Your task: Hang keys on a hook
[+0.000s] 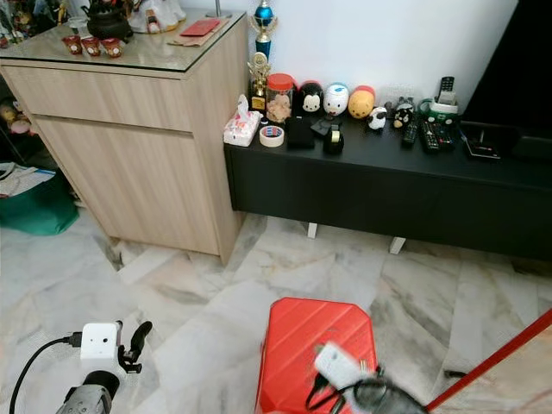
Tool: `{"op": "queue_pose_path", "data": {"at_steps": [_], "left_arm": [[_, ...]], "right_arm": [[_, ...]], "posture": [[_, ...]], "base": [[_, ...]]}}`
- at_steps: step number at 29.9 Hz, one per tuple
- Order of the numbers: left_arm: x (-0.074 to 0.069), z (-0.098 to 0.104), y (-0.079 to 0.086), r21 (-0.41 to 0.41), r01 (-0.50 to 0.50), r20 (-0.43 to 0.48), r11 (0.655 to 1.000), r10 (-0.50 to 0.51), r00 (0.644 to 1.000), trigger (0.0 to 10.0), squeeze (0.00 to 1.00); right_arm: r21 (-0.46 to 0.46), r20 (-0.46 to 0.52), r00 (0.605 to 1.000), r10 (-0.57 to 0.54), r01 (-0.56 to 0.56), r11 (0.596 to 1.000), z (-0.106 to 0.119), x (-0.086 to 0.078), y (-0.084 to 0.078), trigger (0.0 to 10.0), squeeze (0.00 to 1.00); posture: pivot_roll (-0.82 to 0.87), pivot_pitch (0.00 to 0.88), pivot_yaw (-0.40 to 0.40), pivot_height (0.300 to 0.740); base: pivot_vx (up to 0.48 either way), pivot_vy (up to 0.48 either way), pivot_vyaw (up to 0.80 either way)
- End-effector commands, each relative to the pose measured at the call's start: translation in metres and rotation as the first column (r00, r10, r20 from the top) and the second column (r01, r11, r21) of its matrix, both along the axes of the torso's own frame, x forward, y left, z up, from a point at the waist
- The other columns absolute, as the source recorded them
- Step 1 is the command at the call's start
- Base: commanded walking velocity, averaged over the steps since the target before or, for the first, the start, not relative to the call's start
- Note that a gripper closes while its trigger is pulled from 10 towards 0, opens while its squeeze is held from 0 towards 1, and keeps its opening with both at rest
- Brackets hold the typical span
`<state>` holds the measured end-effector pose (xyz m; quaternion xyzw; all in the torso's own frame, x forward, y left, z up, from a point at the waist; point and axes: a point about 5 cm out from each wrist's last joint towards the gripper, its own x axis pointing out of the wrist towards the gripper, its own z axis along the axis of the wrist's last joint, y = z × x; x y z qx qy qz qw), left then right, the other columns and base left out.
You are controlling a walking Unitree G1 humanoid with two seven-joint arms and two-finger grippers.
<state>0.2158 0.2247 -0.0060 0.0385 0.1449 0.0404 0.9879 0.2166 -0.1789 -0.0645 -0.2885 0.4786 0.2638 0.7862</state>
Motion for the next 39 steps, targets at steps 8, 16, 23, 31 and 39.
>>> {"op": "queue_pose_path", "data": {"at_steps": [8,16,23,31,39], "left_arm": [[-0.001,-0.005,0.003,0.007,0.006,-0.015,1.0,-0.005,1.0,10.0,0.0],[-0.004,-0.014,0.007,0.009,-0.001,-0.048,1.0,0.001,0.999,10.0,0.0],[-0.007,-0.021,0.011,0.007,-0.015,-0.083,1.0,0.015,0.996,10.0,0.0],[-0.016,-0.033,0.019,0.011,-0.046,-0.161,0.999,0.048,0.986,10.0,0.0],[-0.026,-0.042,0.022,0.012,-0.073,-0.217,0.997,0.074,0.973,10.0,0.0]], "right_arm": [[0.011,0.155,0.985,-0.072,0.071,0.997,0.022,0.032,-0.006,10.0,0.0],[0.373,0.235,0.82,-0.522,0.419,0.827,0.04,0.055,0.003,10.0,0.0],[0.532,0.227,0.662,-0.715,0.531,0.66,0.045,0.058,0.006,10.0,0.0],[0.63,0.42,0.475,-0.773,0.461,0.625,0.071,0.068,0.007,10.0,0.0],[0.63,0.56,0.355,-0.749,0.405,0.663,0.082,0.059,0.005,10.0,0.0]], "posture": [[0.06,0.015,-0.031,0.728],[0.05,0.011,-0.035,0.728],[0.06,0.008,-0.037,0.728],[0.06,0.0,-0.037,0.728],[0.06,0.0,-0.038,0.728]], "base": [[0.0,0.0,0.0],[0.0,0.0,0.0],[0.0,0.0,0.0],[0.0,0.0,0.0],[0.0,0.0,0.0]]}}
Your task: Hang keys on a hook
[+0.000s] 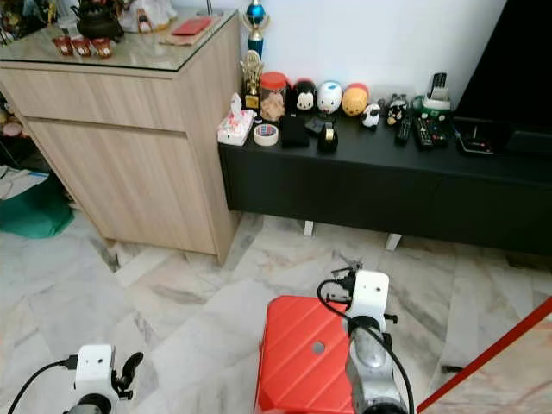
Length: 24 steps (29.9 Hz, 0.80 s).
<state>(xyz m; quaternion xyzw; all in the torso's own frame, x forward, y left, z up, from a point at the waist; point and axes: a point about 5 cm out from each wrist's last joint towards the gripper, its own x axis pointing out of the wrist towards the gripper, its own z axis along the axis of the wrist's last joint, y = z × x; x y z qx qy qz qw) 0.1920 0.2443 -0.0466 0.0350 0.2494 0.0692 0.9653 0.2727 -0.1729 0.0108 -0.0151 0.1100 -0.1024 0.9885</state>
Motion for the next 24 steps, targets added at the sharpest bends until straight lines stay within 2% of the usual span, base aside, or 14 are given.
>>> {"op": "queue_pose_path", "data": {"at_steps": [1,13,21,24], "left_arm": [[-0.004,-0.002,0.002,0.008,-0.008,-0.016,1.0,0.008,1.0,10.0,0.0],[-0.013,-0.01,0.004,-0.006,-0.057,-0.068,0.998,0.056,0.996,10.0,0.0],[-0.019,-0.014,0.003,-0.012,-0.069,-0.095,0.998,0.068,0.993,10.0,0.0],[-0.026,-0.019,0.002,-0.026,-0.077,-0.131,0.997,0.073,0.989,10.0,0.0]], "right_arm": [[-0.008,0.036,0.999,-0.01,0.01,1.0,0.005,0.001,0.0,10.0,0.0],[-0.014,-0.001,1.0,-0.01,0.01,1.0,-0.002,-0.004,-0.002,10.0,0.0],[-0.012,-0.108,0.993,0.055,-0.056,0.998,-0.016,-0.007,0.001,10.0,0.0],[0.006,-0.153,0.986,0.061,-0.061,0.998,-0.023,-0.011,0.001,10.0,0.0]], "posture": [[0.06,0.0,-0.039,0.728],[0.05,0.0,-0.042,0.728],[0.06,0.0,-0.043,0.728],[0.06,0.0,-0.043,0.728]], "base": [[0.0,0.0,0.0],[0.0,0.0,0.0],[0.0,0.0,0.0],[0.0,0.0,0.0]]}}
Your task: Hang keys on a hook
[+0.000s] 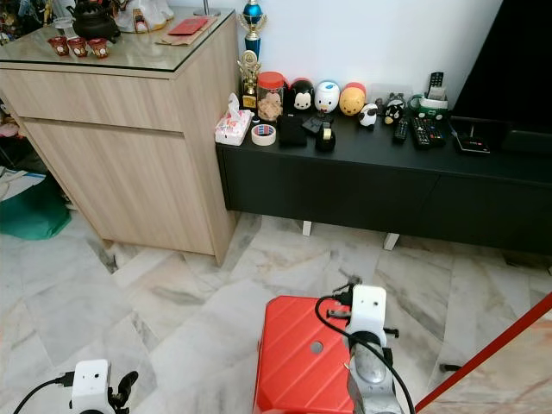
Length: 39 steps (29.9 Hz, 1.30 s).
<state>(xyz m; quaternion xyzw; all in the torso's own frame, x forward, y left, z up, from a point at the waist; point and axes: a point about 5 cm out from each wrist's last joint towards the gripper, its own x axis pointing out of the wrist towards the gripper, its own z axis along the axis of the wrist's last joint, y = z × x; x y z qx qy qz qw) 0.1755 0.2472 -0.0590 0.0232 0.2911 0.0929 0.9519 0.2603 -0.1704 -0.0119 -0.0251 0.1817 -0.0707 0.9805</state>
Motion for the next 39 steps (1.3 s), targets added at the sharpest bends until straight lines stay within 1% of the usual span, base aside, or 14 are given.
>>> {"op": "queue_pose_path", "data": {"at_steps": [1,3,7,8,11,13,17,19,21,22,23,29,34,39], "left_arm": [[-0.011,-0.007,-0.001,-0.017,-0.022,-0.052,1.0,0.021,0.998,10.0,0.0],[-0.013,-0.008,0.0,-0.017,-0.029,-0.061,0.999,0.028,0.998,10.0,0.0],[-0.018,-0.011,0.001,-0.015,-0.039,-0.089,0.999,0.038,0.995,10.0,0.0],[-0.018,-0.011,0.001,-0.015,-0.039,-0.089,0.999,0.038,0.995,10.0,0.0],[-0.02,-0.013,0.0,-0.017,-0.043,-0.101,0.999,0.041,0.994,10.0,0.0],[-0.021,-0.013,0.0,-0.022,-0.048,-0.109,0.999,0.045,0.993,10.0,0.0],[-0.02,-0.014,0.0,-0.026,-0.053,-0.117,0.998,0.049,0.992,10.0,0.0],[-0.02,-0.015,0.0,-0.029,-0.059,-0.127,0.998,0.055,0.99,10.0,0.0],[-0.021,-0.015,0.0,-0.03,-0.06,-0.137,0.998,0.055,0.989,10.0,0.0],[-0.021,-0.015,0.0,-0.03,-0.06,-0.137,0.998,0.055,0.989,10.0,0.0],[-0.021,-0.016,0.0,-0.03,-0.061,-0.14,0.998,0.056,0.989,10.0,0.0],[-0.022,-0.016,0.0,-0.031,-0.065,-0.145,0.997,0.06,0.988,10.0,0.0],[-0.024,-0.018,-0.003,-0.031,-0.064,-0.151,0.997,0.059,0.987,10.0,0.0],[-0.023,-0.018,-0.005,-0.034,-0.063,-0.147,0.997,0.058,0.987,10.0,0.0]], "right_arm": [[0.001,-0.012,1.0,-0.003,0.003,1.0,-0.001,0.001,-0.001,10.0,0.0],[0.006,-0.026,1.0,-0.005,0.005,1.0,-0.003,0.0,-0.001,10.0,0.0],[0.031,-0.124,0.992,0.016,-0.012,0.999,-0.016,-0.007,0.002,10.0,0.0],[0.031,-0.124,0.992,0.016,-0.012,0.999,-0.016,-0.007,0.002,10.0,0.0],[0.041,-0.171,0.985,-0.005,0.012,0.999,-0.022,-0.011,-0.001,10.0,0.0],[0.059,-0.222,0.975,-0.021,0.035,0.998,-0.029,-0.016,-0.005,10.0,0.0],[0.072,-0.286,0.958,0.007,0.015,0.997,-0.037,-0.024,-0.005,10.0,0.0],[0.086,-0.338,0.941,0.018,0.012,0.996,-0.044,-0.031,-0.005,10.0,0.0],[0.096,-0.395,0.918,0.029,0.009,0.995,-0.052,-0.041,-0.004,10.0,0.0],[0.096,-0.395,0.918,0.029,0.009,0.995,-0.052,-0.041,-0.004,10.0,0.0],[0.091,-0.418,0.908,0.035,0.003,0.996,-0.055,-0.046,-0.004,10.0,0.0],[0.096,-0.448,0.893,0.036,0.008,0.995,-0.06,-0.054,-0.002,10.0,0.0],[0.108,-0.447,0.894,0.031,0.02,0.994,-0.06,-0.054,-0.001,10.0,0.0],[0.115,-0.435,0.9,0.033,0.018,0.993,-0.058,-0.05,0.0,10.0,0.0]], "posture": [[0.06,0.0,-0.043,0.728],[0.06,0.0,-0.044,0.728],[0.05,0.0,-0.043,0.728],[0.05,0.0,-0.043,0.728],[0.06,0.0,-0.045,0.728],[0.06,0.0,-0.042,0.728],[0.05,0.0,-0.036,0.728],[0.05,0.0,-0.03,0.728],[0.05,0.0,-0.029,0.728],[0.05,0.0,-0.029,0.728],[0.05,0.0,-0.029,0.728],[0.05,0.0,-0.027,0.728],[0.05,0.0,-0.026,0.728],[0.05,0.0,-0.029,0.728]], "base": [[0.0,0.0,0.0],[0.0,0.0,0.0],[0.0,0.0,0.0],[0.0,0.0,0.0],[0.0,0.0,0.0],[0.0,0.0,0.0],[0.0,0.0,0.0],[0.0,0.0,0.0],[0.0,0.0,0.0],[0.0,0.0,0.0],[0.0,0.0,0.0],[0.0,0.0,0.0],[0.0,0.0,0.0],[0.0,0.0,0.0]]}}
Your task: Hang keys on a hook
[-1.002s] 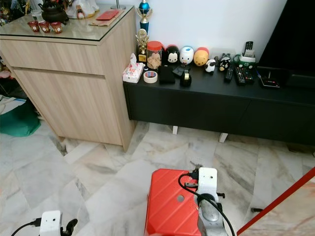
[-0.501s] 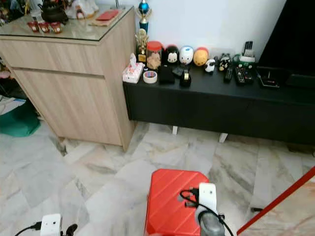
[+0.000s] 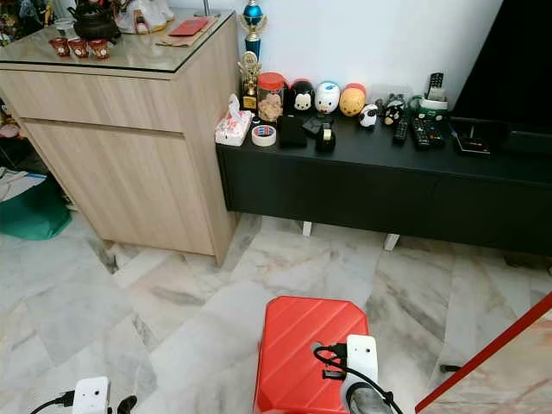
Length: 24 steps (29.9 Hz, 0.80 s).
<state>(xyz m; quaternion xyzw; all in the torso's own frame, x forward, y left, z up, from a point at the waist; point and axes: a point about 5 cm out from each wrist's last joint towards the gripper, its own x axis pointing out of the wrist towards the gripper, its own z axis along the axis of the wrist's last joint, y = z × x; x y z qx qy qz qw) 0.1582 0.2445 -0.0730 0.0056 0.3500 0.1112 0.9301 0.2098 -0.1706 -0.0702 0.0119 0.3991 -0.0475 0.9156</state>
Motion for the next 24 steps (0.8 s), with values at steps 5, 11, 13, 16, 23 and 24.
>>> {"op": "queue_pose_path", "data": {"at_steps": [5,11,13,16,23,24], "left_arm": [[-0.0052,-0.0041,-0.0045,-0.009,-0.009,-0.024,1.0,0.008,1.0,10.0,0.0],[-0.0053,-0.0044,-0.0052,-0.011,-0.008,-0.025,1.0,0.008,1.0,10.0,0.0],[-0.0054,-0.0044,-0.005,-0.01,-0.006,-0.026,1.0,0.006,1.0,10.0,0.0],[-0.0057,-0.0044,-0.0044,-0.008,-0.006,-0.028,1.0,0.006,1.0,10.0,0.0],[-0.0053,-0.0044,-0.0048,-0.009,-0.003,-0.029,1.0,0.002,1.0,10.0,0.0],[-0.005,-0.0043,-0.0049,-0.009,-0.003,-0.028,1.0,0.002,1.0,10.0,0.0]], "right_arm": [[0.007,0.018,0.999,-0.028,0.027,1.0,0.0028,0.0045,-0.0025,10.0,0.0],[0.008,0.017,0.999,-0.037,0.037,0.999,0.0029,0.0046,-0.0034,10.0,0.0],[0.009,0.014,0.999,-0.038,0.038,0.999,0.002,0.003,-0.0038,10.0,0.0],[0.013,0.009,0.999,-0.052,0.052,0.999,0.0004,-0.0003,-0.0049,10.0,0.0],[0.016,0.007,0.998,-0.062,0.062,0.998,-0.0005,-0.0021,-0.0058,10.0,0.0],[0.017,0.007,0.998,-0.062,0.062,0.998,-0.0004,-0.002,-0.0058,10.0,0.0]], "posture": [[0.05,0.0,-0.029,0.728],[0.05,0.0,-0.03,0.728],[0.06,0.0,-0.031,0.728],[0.05,0.0,-0.029,0.728],[0.05,0.0,-0.03,0.728],[0.06,0.0,-0.031,0.728]], "base": [[0.0,0.0,0.0],[-0.276,0.0,0.0],[-0.281,0.0,0.0],[-0.279,0.0,0.0],[-0.281,0.0,0.0],[-0.277,0.0,0.0]]}}
